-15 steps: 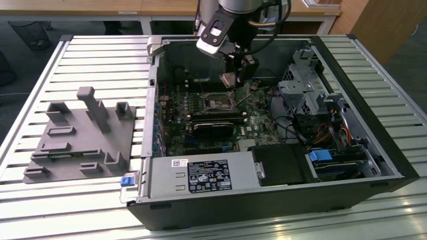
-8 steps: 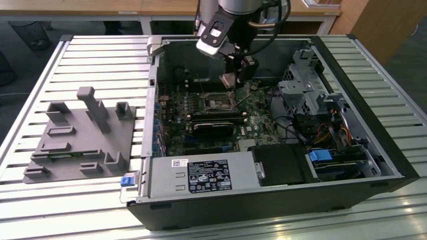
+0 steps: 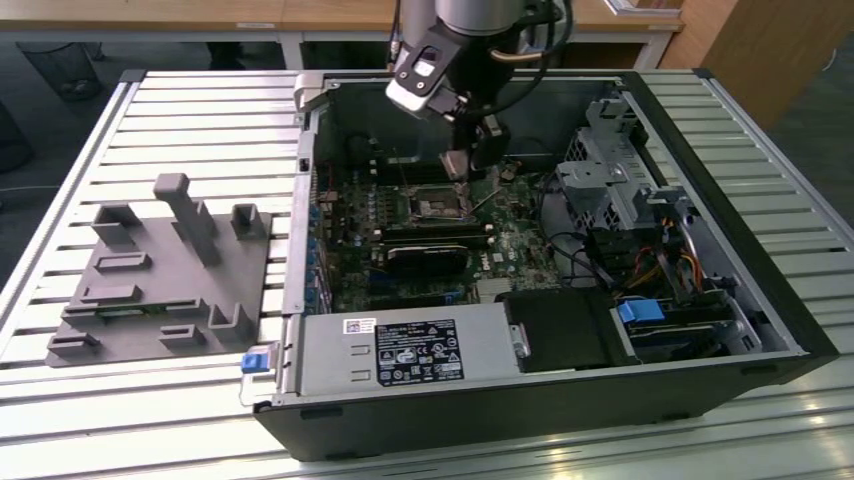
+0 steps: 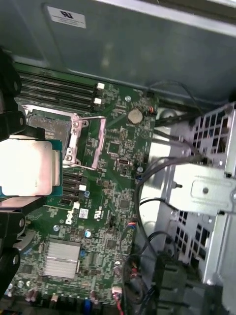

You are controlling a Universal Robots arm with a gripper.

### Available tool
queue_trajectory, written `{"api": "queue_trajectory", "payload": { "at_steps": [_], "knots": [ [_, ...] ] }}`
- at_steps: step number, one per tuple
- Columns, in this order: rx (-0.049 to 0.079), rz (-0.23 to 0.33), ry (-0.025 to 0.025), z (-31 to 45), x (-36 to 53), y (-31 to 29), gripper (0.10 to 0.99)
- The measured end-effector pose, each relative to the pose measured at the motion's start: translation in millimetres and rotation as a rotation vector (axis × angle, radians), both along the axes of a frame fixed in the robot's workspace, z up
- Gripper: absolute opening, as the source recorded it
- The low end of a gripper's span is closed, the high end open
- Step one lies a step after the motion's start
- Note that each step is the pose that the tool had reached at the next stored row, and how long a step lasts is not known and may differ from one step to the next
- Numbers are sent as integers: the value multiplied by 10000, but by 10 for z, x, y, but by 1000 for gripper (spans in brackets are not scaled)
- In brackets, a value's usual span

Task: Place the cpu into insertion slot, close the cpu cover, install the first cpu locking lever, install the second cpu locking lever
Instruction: 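Place the cpu into insertion slot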

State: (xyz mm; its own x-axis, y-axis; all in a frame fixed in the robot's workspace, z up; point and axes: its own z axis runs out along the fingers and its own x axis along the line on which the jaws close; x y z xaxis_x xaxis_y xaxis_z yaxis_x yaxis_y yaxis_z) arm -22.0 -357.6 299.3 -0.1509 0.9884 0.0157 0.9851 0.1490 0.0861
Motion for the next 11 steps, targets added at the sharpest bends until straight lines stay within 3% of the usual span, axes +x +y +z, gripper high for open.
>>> {"api": "queue_trajectory", "payload": {
  "at_steps": [5, 11],
  "knots": [
    [0, -676, 1, -33, -6, 2, 537],
    [-1, -721, 1, -73, -37, 5, 537]
  ]
}}
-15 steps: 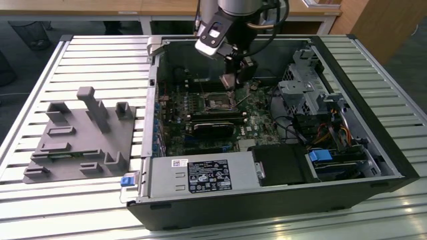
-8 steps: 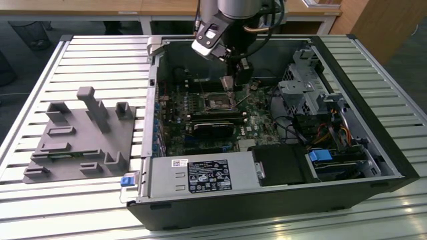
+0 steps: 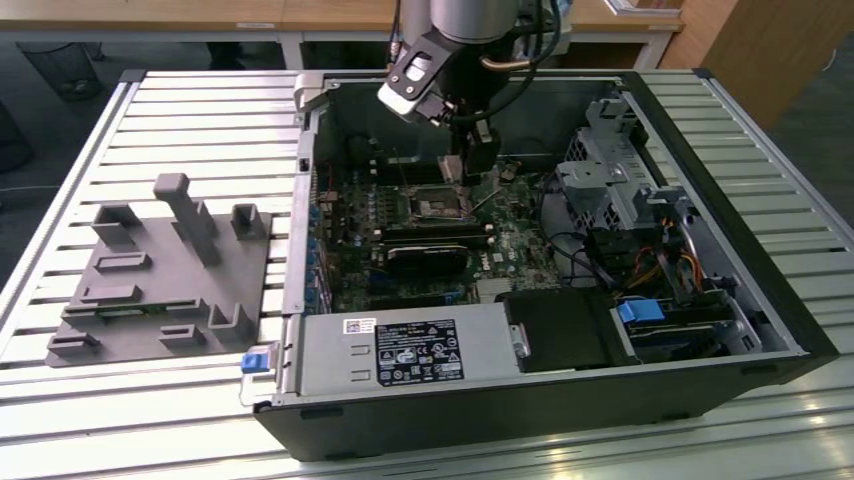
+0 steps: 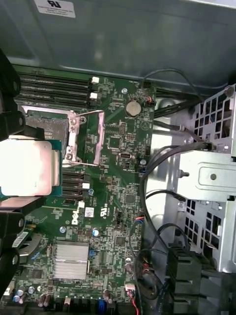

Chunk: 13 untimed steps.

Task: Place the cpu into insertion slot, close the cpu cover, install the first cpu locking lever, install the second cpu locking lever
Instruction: 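Place the cpu into insertion slot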

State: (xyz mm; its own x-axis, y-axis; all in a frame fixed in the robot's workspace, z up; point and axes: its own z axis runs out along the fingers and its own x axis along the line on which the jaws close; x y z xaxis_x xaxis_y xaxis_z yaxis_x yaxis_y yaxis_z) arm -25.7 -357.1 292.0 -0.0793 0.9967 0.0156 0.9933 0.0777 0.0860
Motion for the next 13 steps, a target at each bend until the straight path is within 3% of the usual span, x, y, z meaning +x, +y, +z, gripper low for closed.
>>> {"api": "queue_trajectory", "payload": {
  "at_steps": [13],
  "knots": [
    [3, -55, 13, -77, -12, 0, 537]
  ]
}}
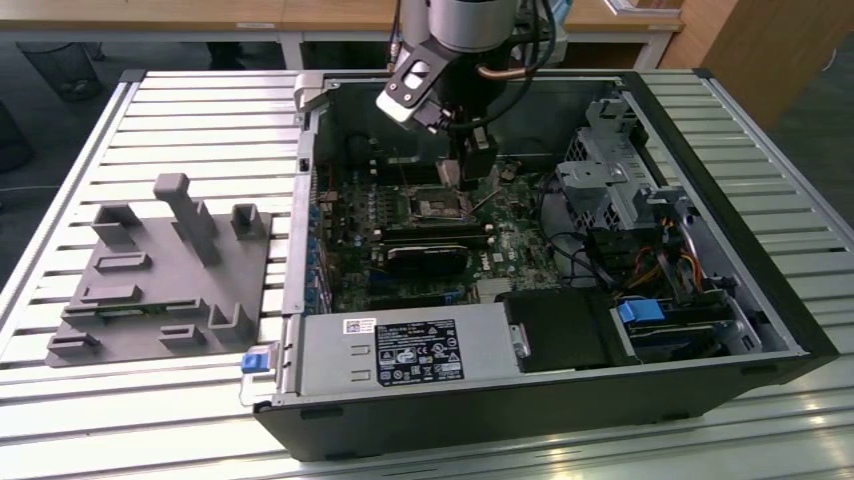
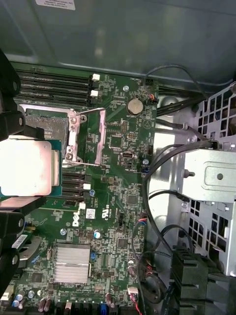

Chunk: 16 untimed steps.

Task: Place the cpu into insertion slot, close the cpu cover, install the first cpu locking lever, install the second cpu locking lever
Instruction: 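Place the cpu into insertion slot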

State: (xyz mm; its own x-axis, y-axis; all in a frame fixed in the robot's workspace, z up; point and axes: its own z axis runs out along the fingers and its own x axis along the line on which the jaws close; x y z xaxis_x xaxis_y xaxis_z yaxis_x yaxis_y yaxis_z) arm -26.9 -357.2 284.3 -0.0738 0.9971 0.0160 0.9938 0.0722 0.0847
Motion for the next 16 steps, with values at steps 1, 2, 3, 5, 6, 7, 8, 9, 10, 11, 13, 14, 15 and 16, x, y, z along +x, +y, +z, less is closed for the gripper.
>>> {"api": "queue_trajectory", "payload": {
  "at_steps": [1, 2, 3, 5, 6, 7, 8, 9, 10, 11, 13, 14, 15, 16],
  "knots": [
    [3, 0, 0, -2, 0, 0, 537],
    [7, -1, 0, -3, 0, 0, 537],
    [9, -3, -1, -5, 0, 0, 537],
    [12, -24, -2, -12, -2, 1, 537],
    [11, -36, -2, -14, -2, 0, 537],
    [10, -63, -1, -17, -2, 0, 537],
    [10, -136, -2, -21, -3, 0, 537],
    [11, -265, -2, -28, -4, 0, 537],
    [10, -442, -2, -35, -3, 0, 537],
    [10, -623, -2, -42, -3, 0, 537],
    [9, -982, -1, -53, -3, 0, 537],
    [8, -1097, 0, -56, -3, 1, 537],
    [8, -1130, 0, -58, -3, 0, 537],
    [8, -1134, 0, -59, -3, 0, 537]
  ]
}}
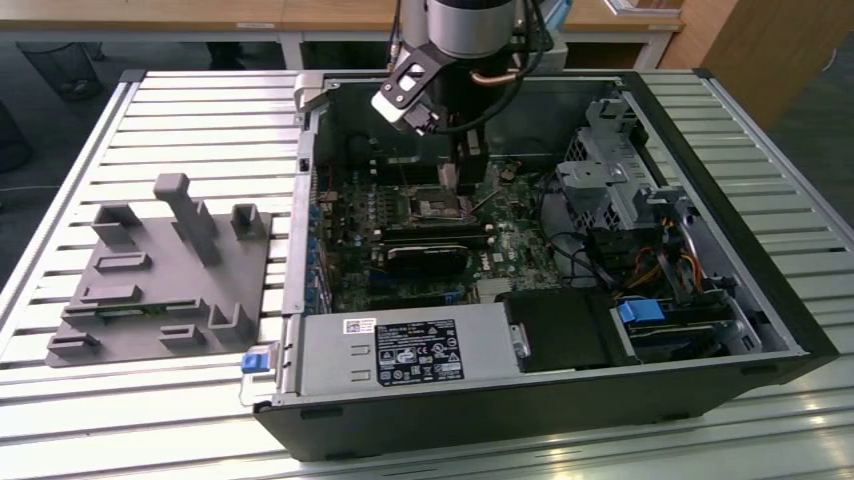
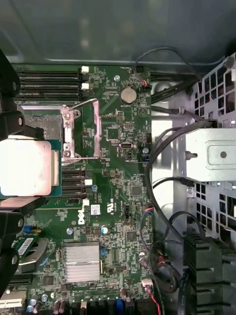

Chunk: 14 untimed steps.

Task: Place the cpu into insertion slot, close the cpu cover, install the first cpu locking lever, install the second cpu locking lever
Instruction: 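Place the cpu into insertion slot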

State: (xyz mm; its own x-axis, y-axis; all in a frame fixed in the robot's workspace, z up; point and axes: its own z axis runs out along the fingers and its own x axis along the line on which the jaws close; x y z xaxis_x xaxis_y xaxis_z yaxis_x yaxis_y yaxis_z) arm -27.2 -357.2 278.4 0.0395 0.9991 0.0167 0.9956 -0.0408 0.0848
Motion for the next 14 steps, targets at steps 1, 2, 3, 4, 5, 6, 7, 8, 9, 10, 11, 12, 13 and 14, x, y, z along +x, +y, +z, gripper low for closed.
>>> {"api": "queue_trajectory", "payload": {
  "at_steps": [1, 2, 3, 4, 5, 6, 7, 8, 9, 10, 11, 12, 13, 14],
  "knots": [
    [1, 0, -1, -3, 0, 0, 537],
    [5, 3, -3, -9, 0, 1, 537],
    [4, 33, -2, -16, -2, 3, 537],
    [2, 114, -2, -23, -6, 5, 537],
    [3, 205, -2, -31, -8, 7, 537],
    [2, 276, -1, -39, -12, 10, 537],
    [1, 322, -2, -48, -18, 15, 537],
    [1, 347, -1, -58, -28, 22, 537],
    [1, 352, -1, -70, -37, 34, 537],
    [2, 353, -2, -83, -42, 47, 537],
    [2, 353, -1, -97, -45, 60, 537],
    [2, 353, -1, -112, -47, 71, 537],
    [2, 357, -2, -128, -47, 82, 537],
    [5, 372, -3, -145, -47, 90, 537]
  ]
}}
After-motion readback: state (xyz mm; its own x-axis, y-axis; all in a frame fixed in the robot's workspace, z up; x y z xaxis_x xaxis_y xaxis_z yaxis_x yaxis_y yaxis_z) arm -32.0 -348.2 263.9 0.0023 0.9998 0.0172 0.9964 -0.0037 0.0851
